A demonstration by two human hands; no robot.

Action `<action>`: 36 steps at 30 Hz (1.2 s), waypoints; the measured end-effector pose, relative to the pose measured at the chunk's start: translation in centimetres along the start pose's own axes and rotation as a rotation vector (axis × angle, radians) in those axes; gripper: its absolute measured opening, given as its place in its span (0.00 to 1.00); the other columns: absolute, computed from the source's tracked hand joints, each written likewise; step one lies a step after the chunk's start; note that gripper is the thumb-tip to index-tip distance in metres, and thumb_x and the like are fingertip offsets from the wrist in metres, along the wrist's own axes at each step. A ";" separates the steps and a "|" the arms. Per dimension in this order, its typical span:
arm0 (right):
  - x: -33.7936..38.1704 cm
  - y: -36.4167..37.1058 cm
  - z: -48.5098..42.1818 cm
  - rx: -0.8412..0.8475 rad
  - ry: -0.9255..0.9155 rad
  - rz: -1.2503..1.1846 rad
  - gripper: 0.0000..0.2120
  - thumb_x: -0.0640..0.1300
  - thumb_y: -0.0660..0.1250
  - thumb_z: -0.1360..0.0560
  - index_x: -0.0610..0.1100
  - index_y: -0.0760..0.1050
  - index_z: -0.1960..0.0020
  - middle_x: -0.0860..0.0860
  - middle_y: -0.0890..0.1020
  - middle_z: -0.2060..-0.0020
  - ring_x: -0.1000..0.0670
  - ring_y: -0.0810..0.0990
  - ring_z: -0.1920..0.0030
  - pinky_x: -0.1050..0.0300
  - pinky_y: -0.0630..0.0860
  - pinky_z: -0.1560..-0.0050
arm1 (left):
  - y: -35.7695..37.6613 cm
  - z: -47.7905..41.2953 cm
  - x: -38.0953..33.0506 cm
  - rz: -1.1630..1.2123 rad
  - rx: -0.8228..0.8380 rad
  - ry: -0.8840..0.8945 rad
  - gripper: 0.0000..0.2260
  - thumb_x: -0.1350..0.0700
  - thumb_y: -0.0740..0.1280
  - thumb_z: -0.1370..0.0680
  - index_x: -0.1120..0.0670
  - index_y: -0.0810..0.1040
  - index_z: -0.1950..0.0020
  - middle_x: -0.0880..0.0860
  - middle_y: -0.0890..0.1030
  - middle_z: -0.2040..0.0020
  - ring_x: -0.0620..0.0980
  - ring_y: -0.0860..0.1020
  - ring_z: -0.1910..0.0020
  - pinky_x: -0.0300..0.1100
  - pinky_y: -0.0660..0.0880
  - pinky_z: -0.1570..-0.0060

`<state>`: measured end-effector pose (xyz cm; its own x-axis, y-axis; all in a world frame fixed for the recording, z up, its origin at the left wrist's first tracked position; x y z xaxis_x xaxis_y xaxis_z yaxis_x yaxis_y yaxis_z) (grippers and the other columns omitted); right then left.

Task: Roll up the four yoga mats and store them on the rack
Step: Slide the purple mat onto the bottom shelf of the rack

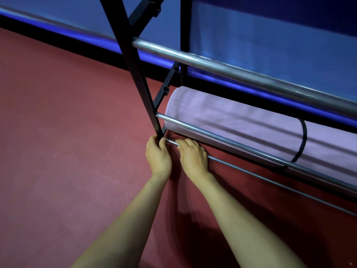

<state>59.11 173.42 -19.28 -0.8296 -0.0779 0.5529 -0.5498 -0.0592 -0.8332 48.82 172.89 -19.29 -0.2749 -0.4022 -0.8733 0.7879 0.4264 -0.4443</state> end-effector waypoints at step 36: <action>1.1 -3.0 1.4 0.269 -0.015 0.168 0.26 0.37 0.60 0.24 0.43 0.62 0.26 0.47 0.69 0.31 0.45 0.66 0.31 0.55 0.59 0.31 | -2.8 0.6 -1.1 -0.010 0.306 -0.178 0.29 0.74 0.53 0.29 0.60 0.68 0.29 0.52 0.73 0.34 0.50 0.71 0.35 0.42 0.66 0.34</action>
<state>59.94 172.12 -16.18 -0.9040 -0.1238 0.4091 -0.3576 -0.3052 -0.8826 47.29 171.62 -16.93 -0.2041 -0.5517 -0.8087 0.9216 0.1703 -0.3488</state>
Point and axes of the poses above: each hand's wrist, its own z-axis away from the middle knuckle, its own y-axis out of the palm, x = y × z, the point moved 2 cm from there along -z, towards the middle knuckle
